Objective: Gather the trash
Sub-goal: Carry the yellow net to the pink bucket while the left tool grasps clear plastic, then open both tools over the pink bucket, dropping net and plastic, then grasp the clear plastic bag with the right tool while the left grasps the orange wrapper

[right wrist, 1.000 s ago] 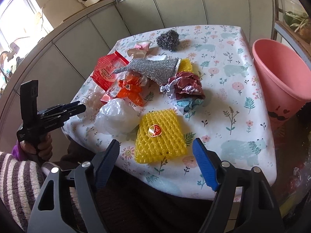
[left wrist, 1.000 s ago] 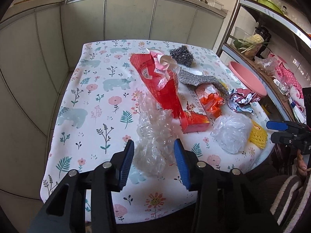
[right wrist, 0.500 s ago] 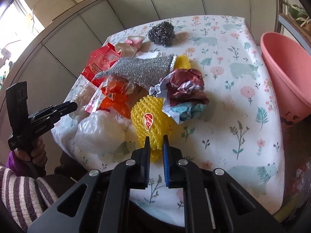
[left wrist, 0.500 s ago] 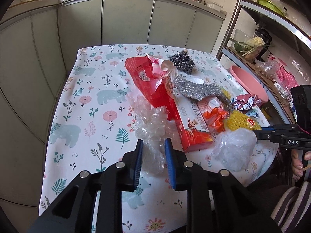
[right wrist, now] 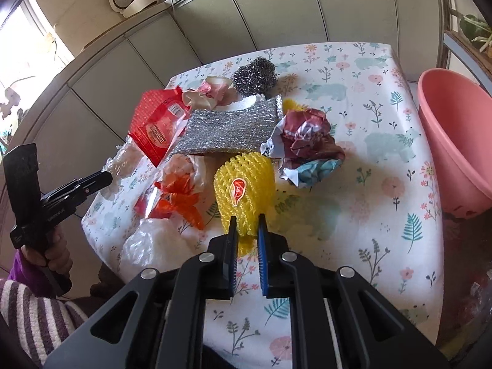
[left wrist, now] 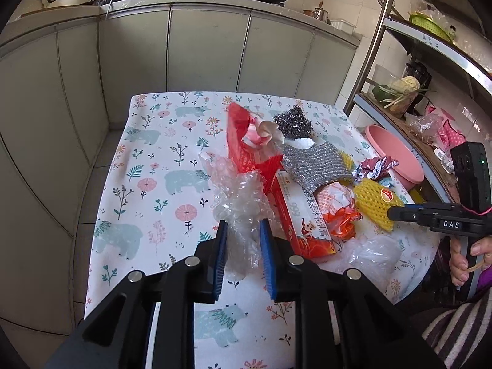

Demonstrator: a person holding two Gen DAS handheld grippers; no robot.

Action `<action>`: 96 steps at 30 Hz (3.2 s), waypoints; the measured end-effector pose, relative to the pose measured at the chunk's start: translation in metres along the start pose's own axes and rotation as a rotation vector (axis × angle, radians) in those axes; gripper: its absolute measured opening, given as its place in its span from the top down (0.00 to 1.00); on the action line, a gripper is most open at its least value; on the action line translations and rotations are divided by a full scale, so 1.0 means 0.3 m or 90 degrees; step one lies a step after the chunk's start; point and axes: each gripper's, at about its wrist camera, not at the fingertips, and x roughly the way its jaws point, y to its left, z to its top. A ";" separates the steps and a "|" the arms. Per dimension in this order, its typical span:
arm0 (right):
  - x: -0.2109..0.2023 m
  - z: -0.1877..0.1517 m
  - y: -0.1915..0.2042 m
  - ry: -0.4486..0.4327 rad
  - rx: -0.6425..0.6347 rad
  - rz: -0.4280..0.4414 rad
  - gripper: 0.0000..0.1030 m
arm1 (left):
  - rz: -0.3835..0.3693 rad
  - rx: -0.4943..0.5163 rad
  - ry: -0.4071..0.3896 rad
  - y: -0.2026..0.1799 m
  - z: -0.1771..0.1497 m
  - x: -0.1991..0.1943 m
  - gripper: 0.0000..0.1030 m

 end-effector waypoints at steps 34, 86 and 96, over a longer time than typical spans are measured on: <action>-0.441 0.027 -0.366 -0.312 0.149 -0.229 0.88 | -0.222 0.102 -0.101 -0.699 0.467 0.120 0.80; -0.408 0.049 -0.357 -0.340 0.117 -0.257 0.62 | -0.218 0.160 -0.063 -1.025 0.467 0.266 0.47; -0.355 0.020 -0.129 -0.294 0.013 -0.168 0.62 | -0.145 0.152 -0.129 -0.624 0.407 -0.004 0.43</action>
